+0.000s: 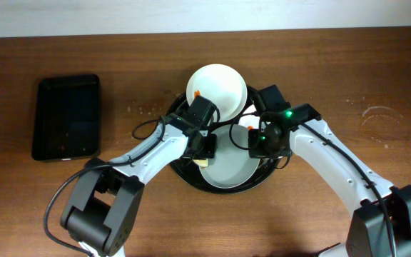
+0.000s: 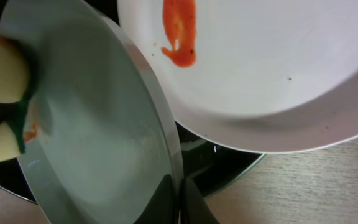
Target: Clean dirty plates on tray and stack at the side
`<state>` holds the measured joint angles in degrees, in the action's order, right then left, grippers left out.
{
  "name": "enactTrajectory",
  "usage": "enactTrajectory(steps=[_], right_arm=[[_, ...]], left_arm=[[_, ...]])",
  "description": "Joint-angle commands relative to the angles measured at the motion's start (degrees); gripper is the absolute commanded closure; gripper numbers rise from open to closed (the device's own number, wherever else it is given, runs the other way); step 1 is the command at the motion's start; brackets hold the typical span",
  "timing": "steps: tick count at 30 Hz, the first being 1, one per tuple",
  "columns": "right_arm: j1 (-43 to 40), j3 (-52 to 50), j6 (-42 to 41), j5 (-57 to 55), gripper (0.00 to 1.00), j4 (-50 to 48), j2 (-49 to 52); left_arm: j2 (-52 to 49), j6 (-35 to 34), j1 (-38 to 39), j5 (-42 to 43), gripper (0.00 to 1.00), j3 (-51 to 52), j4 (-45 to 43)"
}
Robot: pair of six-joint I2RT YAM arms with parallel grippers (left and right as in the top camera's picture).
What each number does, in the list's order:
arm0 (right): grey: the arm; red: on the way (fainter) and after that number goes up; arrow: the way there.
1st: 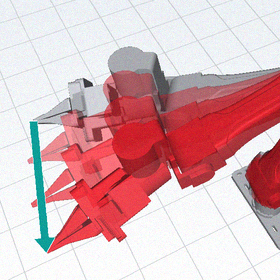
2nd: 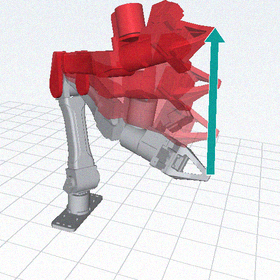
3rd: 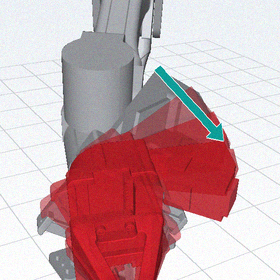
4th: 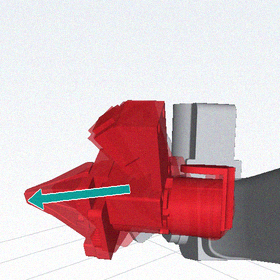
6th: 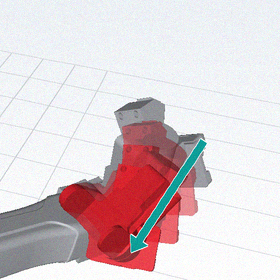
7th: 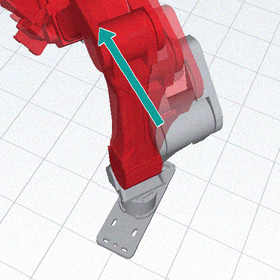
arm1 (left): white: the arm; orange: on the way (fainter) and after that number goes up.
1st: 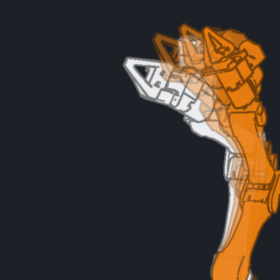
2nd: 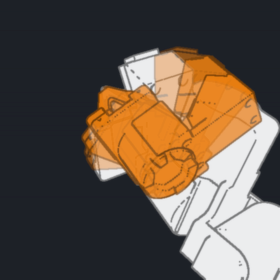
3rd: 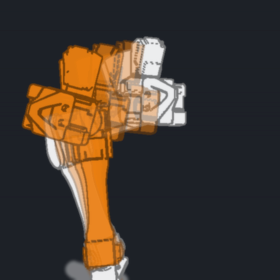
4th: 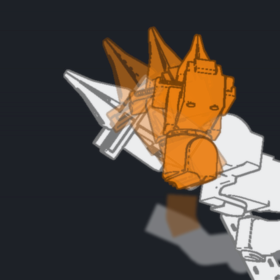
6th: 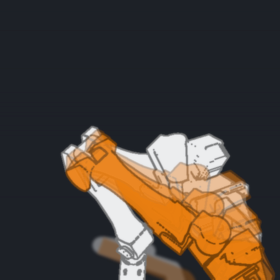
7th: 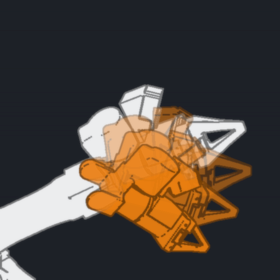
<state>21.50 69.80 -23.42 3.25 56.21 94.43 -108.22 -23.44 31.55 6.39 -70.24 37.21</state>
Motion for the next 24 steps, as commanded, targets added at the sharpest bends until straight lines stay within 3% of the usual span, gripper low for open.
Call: enactTrajectory(steps=[1, 6, 11, 15, 24], right_arm=[[0.28, 3.43, 0.07, -4.28, 0.96, 2.08, -1.57], [0.28, 5.66, 0.07, -6.84, 0.96, 4.42, -1.57], [0.31, 5.66, 0.04, -6.95, 0.96, 4.48, -1.55], [0.31, 5.66, 0.04, -6.95, 0.96, 4.35, -1.55], [0.31, 5.66, 0.04, -6.73, 0.96, 4.11, -1.55]], left_arm=[[-0.31, -0.96, -0.48, -8.00, 1.00, -0.76, 1.22], [-0.15, -0.94, -0.57, -6.08, 1.00, -4.17, 3.67], [0.46, -0.94, -0.59, 9.86, 1.00, -7.34, 5.33], [0.28, -1.03, -0.52, 15.63, 1.00, -6.01, 4.81], [-3.45, -3.98, 0.61, 15.87, 1.00, -0.46, 0.00]])
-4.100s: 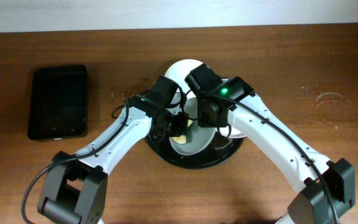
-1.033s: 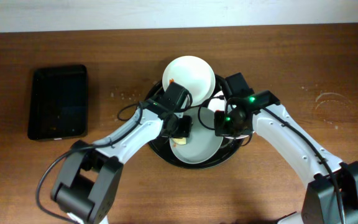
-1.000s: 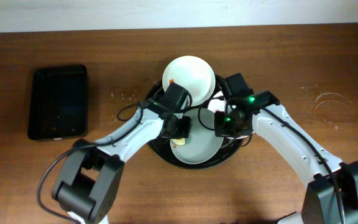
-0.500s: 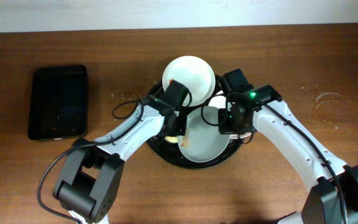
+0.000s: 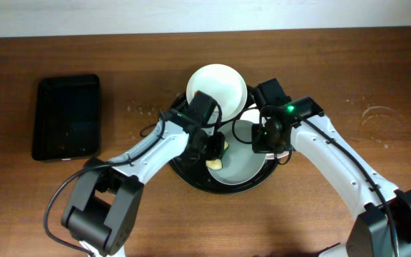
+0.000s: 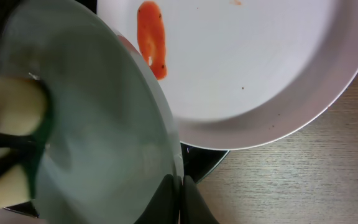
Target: Clean dirty plates on tray and stack at the side
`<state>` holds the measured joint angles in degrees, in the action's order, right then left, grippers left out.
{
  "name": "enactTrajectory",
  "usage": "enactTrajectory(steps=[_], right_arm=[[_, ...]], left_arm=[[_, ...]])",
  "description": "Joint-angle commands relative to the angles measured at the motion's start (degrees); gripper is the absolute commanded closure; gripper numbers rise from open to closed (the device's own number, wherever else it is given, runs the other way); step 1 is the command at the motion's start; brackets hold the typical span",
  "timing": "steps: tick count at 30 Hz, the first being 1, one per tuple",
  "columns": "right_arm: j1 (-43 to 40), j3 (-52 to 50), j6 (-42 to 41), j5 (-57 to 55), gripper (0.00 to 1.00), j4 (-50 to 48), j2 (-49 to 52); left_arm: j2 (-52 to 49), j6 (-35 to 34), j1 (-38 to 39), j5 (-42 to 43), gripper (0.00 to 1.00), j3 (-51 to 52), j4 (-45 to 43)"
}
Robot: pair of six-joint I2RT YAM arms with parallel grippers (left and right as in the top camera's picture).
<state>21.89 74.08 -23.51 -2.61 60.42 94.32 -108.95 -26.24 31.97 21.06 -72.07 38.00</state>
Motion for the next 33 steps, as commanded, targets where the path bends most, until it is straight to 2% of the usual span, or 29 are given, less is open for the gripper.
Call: enactTrajectory(steps=[1, 15, 24, 33], right_arm=[[-0.09, 1.38, 0.13, -0.87, 0.96, -0.13, -1.44], [-0.09, 1.38, 0.15, -0.94, 0.96, -0.13, -1.44], [-0.09, 1.55, 0.72, -2.84, 0.96, 0.31, -1.46], [0.20, 8.31, 6.29, -9.38, 0.96, 3.32, -2.25]], left_arm=[[-3.10, -1.18, 0.02, 1.03, 1.00, 1.38, -0.94], [-5.14, -4.15, -7.52, -0.48, 1.00, 1.18, 1.27], [3.52, -2.38, -8.13, -0.70, 1.00, -1.29, 3.26], [10.62, -2.40, -9.40, -12.41, 0.99, -1.29, 3.87]])
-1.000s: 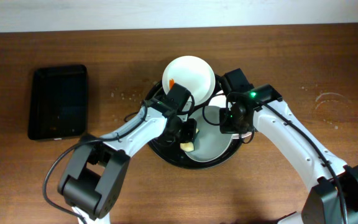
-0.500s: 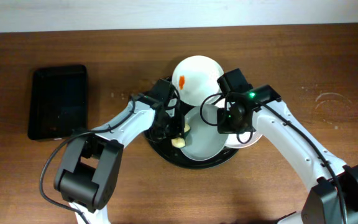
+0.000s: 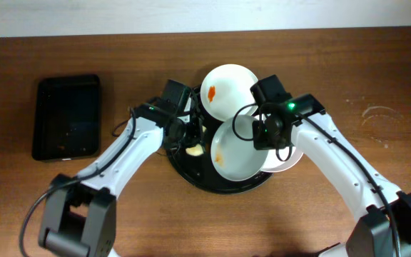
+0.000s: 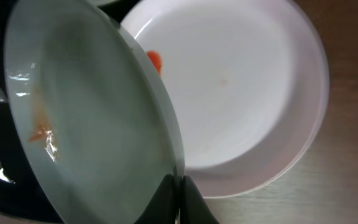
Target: Clean dirty plates on tray and stack at the side
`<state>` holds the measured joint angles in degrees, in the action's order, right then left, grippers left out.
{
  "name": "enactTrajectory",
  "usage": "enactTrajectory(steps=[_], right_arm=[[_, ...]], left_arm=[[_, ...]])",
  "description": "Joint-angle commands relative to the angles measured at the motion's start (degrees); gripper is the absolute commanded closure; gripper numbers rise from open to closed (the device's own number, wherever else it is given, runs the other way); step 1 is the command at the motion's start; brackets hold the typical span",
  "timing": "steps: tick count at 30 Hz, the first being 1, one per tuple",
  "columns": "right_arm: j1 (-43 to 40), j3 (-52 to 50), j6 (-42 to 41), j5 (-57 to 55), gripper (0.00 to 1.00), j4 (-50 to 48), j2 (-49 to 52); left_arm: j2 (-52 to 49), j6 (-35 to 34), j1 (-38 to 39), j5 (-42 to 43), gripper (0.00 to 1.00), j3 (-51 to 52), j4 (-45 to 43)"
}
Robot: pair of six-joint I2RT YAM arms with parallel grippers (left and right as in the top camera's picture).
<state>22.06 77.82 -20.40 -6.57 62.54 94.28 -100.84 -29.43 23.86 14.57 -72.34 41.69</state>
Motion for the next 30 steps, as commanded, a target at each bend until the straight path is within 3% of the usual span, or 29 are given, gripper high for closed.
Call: enactTrajectory(steps=[1, 10, 19, 30], right_arm=[[0.39, 5.66, 3.80, -7.32, 0.96, 1.68, -2.23], [12.85, 11.34, 7.96, -30.29, 0.96, 5.35, -2.29], [23.02, 11.34, 7.96, -44.28, 0.96, 5.44, -2.19], [28.17, 11.34, 6.40, -49.03, 0.96, 5.42, -2.19]], left_arm=[[2.51, 0.81, -2.01, -6.34, 0.99, -1.01, 0.17], [2.16, 2.75, -6.34, -8.35, 0.99, -0.90, -0.63], [2.16, 3.39, -7.69, -8.37, 0.99, -0.90, -0.52], [2.16, 3.39, -7.69, -8.37, 0.99, -0.90, -0.55]])
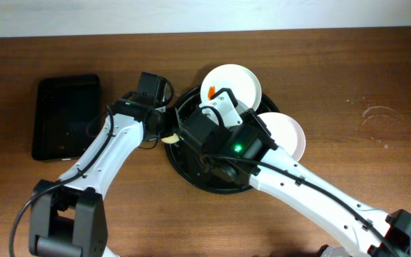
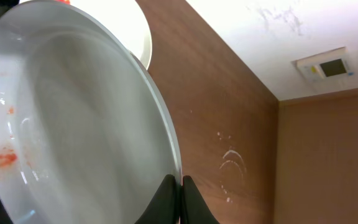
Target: Clean dirty plates on tray and stack at the side
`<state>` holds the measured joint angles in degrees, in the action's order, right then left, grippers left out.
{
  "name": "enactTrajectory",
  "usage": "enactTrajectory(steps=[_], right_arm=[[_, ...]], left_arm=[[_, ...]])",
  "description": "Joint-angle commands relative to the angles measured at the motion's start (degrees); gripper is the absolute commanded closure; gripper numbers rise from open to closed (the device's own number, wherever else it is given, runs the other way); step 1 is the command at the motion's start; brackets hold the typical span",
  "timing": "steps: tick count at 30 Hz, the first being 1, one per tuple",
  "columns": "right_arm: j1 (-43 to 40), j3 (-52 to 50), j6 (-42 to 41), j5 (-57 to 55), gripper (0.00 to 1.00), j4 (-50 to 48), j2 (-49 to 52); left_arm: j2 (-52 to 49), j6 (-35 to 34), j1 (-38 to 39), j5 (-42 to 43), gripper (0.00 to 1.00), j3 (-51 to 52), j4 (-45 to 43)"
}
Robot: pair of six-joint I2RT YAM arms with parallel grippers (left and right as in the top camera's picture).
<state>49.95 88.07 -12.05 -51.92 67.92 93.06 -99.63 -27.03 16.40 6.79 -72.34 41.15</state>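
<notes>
My right gripper [image 2: 179,183] is shut on the rim of a white plate [image 2: 73,124], which is tilted up on edge and shows orange smears [image 2: 2,158] low on its face. In the overhead view the right wrist [image 1: 223,139] hangs over the round black tray [image 1: 191,175] and hides most of that plate. My left gripper [image 1: 167,135] is at the tray's left rim, shut on a yellow sponge [image 1: 170,138]. A second white plate [image 1: 237,82] with an orange stain leans on the tray's far rim. A third plate [image 1: 290,135] lies on the table right of the tray.
A black rectangular tray [image 1: 66,116] lies on the wooden table [image 1: 348,86] at the far left. Faint white marks [image 1: 377,114] show on the table at the right. The two arms cross the table in front of the round tray.
The right wrist has turned and stands over the tray's middle, with the plate tipped up on edge. The left gripper with the sponge has drawn back a little to the left rim.
First the sponge was pressed on the plate that my right gripper held over the tray, and it was still there at the following moment. Then the sponge was off to the left and the plate showed an orange smear. Now the plate is tipped upright.
</notes>
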Motion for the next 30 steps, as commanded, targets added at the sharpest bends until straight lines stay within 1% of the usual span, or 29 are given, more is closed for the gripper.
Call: enactTrajectory(steps=[1, 6, 10, 13, 15, 18, 20, 23, 27, 30], right_arm=[[0.28, 1.09, -1.95, -3.67, 0.96, 0.04, -0.96], [0.33, 1.09, -2.45, -4.26, 0.96, 0.04, -0.92], [-0.11, 1.07, -6.97, -2.01, 0.96, 0.31, -0.85], [-2.03, 1.07, -14.86, 6.56, 0.96, 1.01, -0.81], [-3.67, 1.07, -20.31, 9.77, 0.96, 1.57, -0.79], [-7.45, 1.07, -28.11, 17.94, 0.96, 1.79, -0.76], [-8.76, 1.07, -29.68, 20.31, 0.96, 1.79, -0.74], [-9.84, 1.07, -30.49, 20.83, 0.96, 1.77, -0.70], [-9.90, 0.76, -30.47, 22.67, 0.96, 2.38, 0.26], [-9.90, 0.44, -30.47, 23.50, 0.96, 2.89, 2.84]], left_arm=[[0.96, 0.96, -0.24, -0.61, 1.00, -0.90, -0.02], [0.96, 0.98, -0.24, -0.22, 0.99, -0.90, -0.13], [0.96, 0.96, -0.24, 3.41, 1.00, -0.90, -0.85], [0.96, 0.98, -0.22, 11.17, 1.00, -0.90, -2.36], [0.96, 0.96, -0.17, 15.54, 1.00, -0.90, -3.10], [0.96, 0.96, -0.17, 22.77, 1.00, -0.90, -3.61], [0.96, 0.98, -0.17, 25.79, 1.00, -0.90, -3.61], [0.96, 0.98, 0.87, 30.16, 1.00, -0.90, -3.61], [0.96, 1.22, 3.43, 30.25, 1.00, -0.90, -3.58], [0.96, 1.20, 4.85, 28.72, 1.00, -0.87, -2.86]])
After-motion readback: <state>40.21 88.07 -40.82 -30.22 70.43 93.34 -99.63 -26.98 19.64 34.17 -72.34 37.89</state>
